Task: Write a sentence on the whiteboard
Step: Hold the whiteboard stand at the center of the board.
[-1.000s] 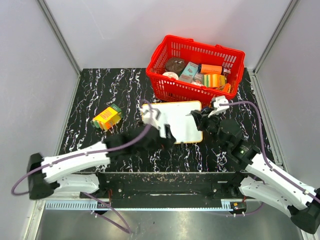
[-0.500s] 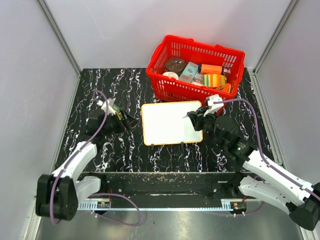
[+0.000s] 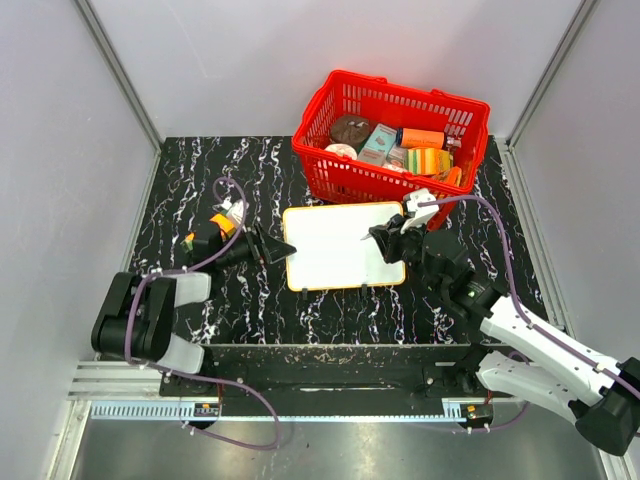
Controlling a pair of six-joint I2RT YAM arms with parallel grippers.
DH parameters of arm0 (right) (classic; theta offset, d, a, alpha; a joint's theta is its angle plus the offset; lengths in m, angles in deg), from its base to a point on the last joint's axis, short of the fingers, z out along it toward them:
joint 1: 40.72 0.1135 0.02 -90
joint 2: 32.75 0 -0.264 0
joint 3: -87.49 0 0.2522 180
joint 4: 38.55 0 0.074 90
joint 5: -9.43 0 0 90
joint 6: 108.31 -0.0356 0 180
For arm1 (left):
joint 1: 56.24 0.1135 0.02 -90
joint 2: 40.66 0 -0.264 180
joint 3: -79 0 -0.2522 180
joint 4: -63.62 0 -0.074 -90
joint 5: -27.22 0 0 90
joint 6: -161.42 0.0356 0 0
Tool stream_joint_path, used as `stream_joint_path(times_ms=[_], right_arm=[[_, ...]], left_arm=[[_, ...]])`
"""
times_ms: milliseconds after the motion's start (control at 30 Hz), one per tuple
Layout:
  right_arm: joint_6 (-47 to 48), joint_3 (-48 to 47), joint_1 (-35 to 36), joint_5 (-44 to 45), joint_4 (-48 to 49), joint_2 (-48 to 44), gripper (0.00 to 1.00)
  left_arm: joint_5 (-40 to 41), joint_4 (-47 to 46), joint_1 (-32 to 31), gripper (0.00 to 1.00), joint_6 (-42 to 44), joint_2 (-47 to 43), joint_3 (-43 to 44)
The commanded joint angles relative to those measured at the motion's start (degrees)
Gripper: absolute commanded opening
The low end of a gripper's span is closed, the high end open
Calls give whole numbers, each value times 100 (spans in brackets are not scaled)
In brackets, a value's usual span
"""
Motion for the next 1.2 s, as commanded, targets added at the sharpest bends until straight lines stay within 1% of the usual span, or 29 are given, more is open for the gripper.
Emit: stream_joint_path(times_ms=[0, 167, 200, 233, 300, 400, 500, 700, 867, 967, 1000, 1067, 1100, 1167], right_arm=[[15, -284, 20, -104, 244, -49, 0], [42, -267, 29, -121, 288, -49, 0], [50, -258, 20, -121, 305, -49, 0], [50, -258, 20, -121, 305, -23, 0], [33, -267, 29, -130, 314, -14, 0], [16, -232, 29, -174, 393, 13, 0], [-2, -214, 20, -200, 428, 39, 0], [-28, -205, 29, -218, 455, 39, 0], [-29, -196, 29, -236, 472, 39, 0], [-37, -205, 29, -253, 481, 57, 0], [-29, -205, 29, -270, 481, 57, 0], [-37, -214, 29, -271, 481, 65, 0], [-46, -205, 29, -279, 490, 57, 0], [-29, -179, 29, -288, 533, 48, 0]], left_arm=[[-617, -1233, 17, 86, 136, 406, 143], [-881, -1742, 8, 75, -188, 899, 371], [-924, -1743, 8, 64, -214, 960, 415], [-986, -1752, 8, 60, -223, 1091, 459], [-978, -2111, 8, 55, -424, 1198, 442], [-1004, -2305, -1, 49, -513, 1417, 521], [-1030, -2271, -27, 50, -505, 1611, 644], [-1188, -2306, -132, 54, -514, 1910, 952], [-1311, -2428, -177, 54, -592, 2059, 1092], [-1355, -2376, -185, 40, -549, 2077, 1128], [-1364, -2324, -185, 30, -514, 2068, 1128], [-1347, -2148, -185, 19, -409, 2042, 1119], [-1329, -2121, -185, 12, -391, 2007, 1110], [-1347, -2016, -185, 7, -338, 1945, 1093]])
